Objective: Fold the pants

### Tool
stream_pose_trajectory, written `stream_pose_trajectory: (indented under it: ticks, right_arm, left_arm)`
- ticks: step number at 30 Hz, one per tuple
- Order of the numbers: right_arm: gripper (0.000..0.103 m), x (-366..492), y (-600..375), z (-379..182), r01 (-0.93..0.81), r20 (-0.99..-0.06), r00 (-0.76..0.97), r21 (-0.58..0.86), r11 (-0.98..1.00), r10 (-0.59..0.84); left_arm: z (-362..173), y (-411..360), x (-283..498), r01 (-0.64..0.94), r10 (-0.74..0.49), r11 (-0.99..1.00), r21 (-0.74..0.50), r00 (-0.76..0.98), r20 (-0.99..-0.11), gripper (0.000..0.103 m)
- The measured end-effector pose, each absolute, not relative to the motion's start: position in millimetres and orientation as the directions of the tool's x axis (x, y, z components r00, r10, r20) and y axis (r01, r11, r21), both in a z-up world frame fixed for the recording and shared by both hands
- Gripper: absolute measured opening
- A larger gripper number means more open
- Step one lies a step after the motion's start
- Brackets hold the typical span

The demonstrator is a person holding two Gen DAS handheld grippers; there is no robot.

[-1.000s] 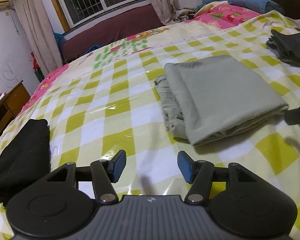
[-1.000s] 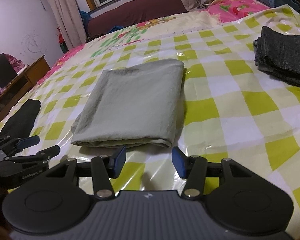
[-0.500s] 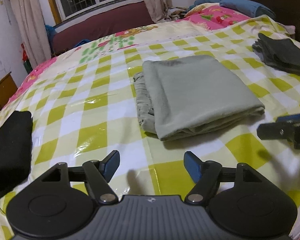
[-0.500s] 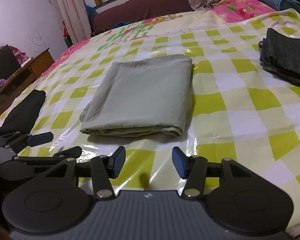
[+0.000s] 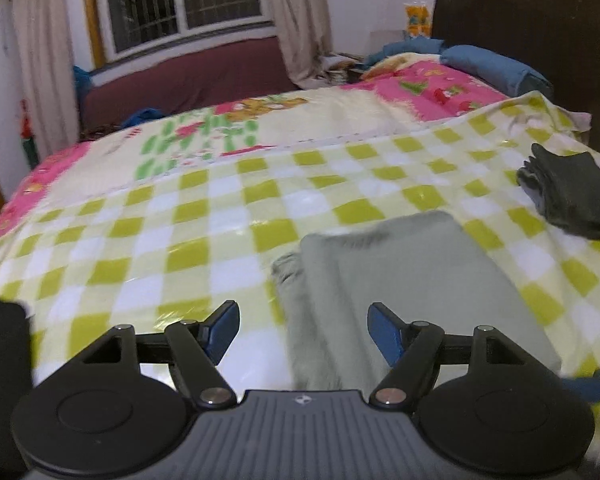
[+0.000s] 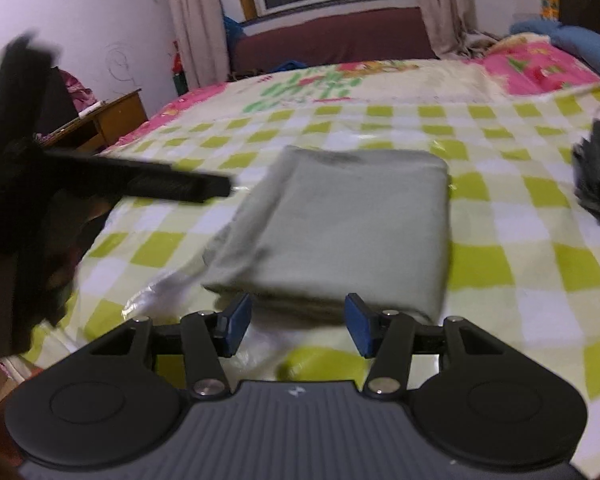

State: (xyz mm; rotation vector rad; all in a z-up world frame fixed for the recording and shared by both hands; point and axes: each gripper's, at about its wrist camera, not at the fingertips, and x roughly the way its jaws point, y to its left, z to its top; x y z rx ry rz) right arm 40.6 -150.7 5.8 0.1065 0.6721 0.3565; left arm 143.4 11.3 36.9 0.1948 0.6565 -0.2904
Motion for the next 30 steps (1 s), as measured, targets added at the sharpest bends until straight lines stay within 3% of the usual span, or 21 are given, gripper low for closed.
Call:
stream_pose_trajectory:
  ticks: [4, 5, 8, 11, 12, 14, 15, 16, 22, 30]
  right_arm:
    - [0.053, 53.6, -135.7, 1.8, -0.339, -0.572, 0.731, 0.169, 0.926, 0.372]
    - [0.053, 55.6, -132.7, -0.1, -0.351, -0.57, 0.73, 0.159, 0.923, 0.376]
    - [0.053, 62.0, -122.1, -9.7, -0.389, -0.57, 0.727, 0.119, 0.913, 0.384]
    - [0.053, 70.2, -109.2, -18.6, -0.414, -0.573, 0.735, 0.045, 0.909, 0.363]
    - [0.052, 73.6, -106.1, -20.7, -0.422, -0.574, 0.734, 0.034, 0.906, 0.363]
    - [0.039, 82.9, -101.0, -24.6, -0.434, -0.589, 0.722, 0.024, 0.901, 0.363]
    - [0.023, 89.1, -99.6, -26.2, -0.433, -0.602, 0.71, 0.036, 0.901, 0.365]
    - [0.014, 93.9, -99.9, -26.5, -0.433, -0.609, 0.698, 0.058, 0.899, 0.376]
    - [0.013, 117.0, -98.0, -13.7, -0.422, -0.574, 0.719, 0.087, 0.903, 0.391]
    - [0.016, 110.7, -100.3, -18.3, -0.402, -0.586, 0.7, 0.15, 0.903, 0.409]
  left_arm:
    - [15.8, -6.2, 180.7, 0.36, -0.2, 0.927, 0.107, 0.713, -0.672, 0.083]
    - [8.7, -9.4, 189.3, 0.364, -0.192, 0.924, 0.115, 0.704, -0.684, 0.079]
    - [-6.8, -15.4, 207.6, 0.364, -0.173, 0.923, 0.125, 0.683, -0.709, 0.06]
    - [-7.3, -18.1, 221.0, 0.365, -0.172, 0.923, 0.125, 0.68, -0.713, 0.033]
    - [-5.1, -18.6, 225.9, 0.366, -0.177, 0.923, 0.118, 0.676, -0.716, 0.029]
    - [0.5, -18.2, 236.2, 0.369, -0.194, 0.925, 0.094, 0.668, -0.718, 0.025]
    - [2.1, -18.6, 240.7, 0.371, -0.195, 0.924, 0.094, 0.667, -0.719, 0.023]
    - [3.7, -19.3, 245.0, 0.378, -0.201, 0.921, 0.092, 0.665, -0.719, 0.023]
    - [-3.8, -25.1, 268.6, 0.378, -0.169, 0.914, 0.145, 0.682, -0.711, 0.023]
    - [-2.4, -20.0, 277.8, 0.376, -0.188, 0.918, 0.124, 0.691, -0.698, 0.023]
